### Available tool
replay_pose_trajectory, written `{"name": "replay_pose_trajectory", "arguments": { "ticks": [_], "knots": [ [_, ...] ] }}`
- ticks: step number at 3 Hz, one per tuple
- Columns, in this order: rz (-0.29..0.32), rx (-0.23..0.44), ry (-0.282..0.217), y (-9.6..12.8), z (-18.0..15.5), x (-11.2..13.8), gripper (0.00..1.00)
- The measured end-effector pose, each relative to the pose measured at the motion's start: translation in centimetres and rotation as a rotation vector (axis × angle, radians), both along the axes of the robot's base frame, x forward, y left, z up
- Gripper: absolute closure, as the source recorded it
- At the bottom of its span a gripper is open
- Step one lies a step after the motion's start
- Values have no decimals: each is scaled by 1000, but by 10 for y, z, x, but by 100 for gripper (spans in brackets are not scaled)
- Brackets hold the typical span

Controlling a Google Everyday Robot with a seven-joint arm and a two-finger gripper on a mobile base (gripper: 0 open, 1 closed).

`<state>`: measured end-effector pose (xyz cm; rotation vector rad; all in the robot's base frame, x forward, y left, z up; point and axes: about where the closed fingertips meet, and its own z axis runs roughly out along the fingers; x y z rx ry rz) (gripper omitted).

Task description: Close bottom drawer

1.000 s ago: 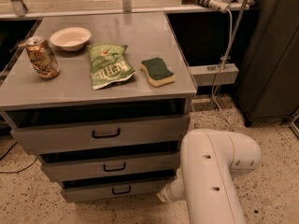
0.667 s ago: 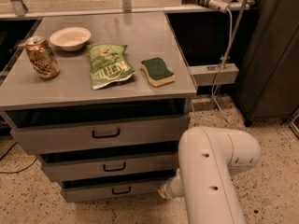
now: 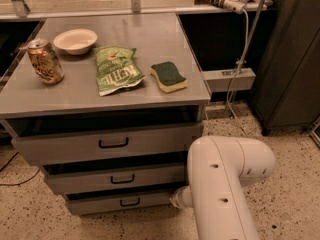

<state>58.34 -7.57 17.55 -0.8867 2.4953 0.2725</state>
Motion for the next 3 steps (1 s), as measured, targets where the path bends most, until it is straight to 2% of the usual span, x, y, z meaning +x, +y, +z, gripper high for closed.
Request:
{"name": "replay_pose_trajectory", "arguments": {
  "ticks": [2, 3],
  "knots": [
    [-4, -13, 0, -3, -1, 4, 100],
    [-21, -23, 42, -9, 1, -14, 100]
  ]
}}
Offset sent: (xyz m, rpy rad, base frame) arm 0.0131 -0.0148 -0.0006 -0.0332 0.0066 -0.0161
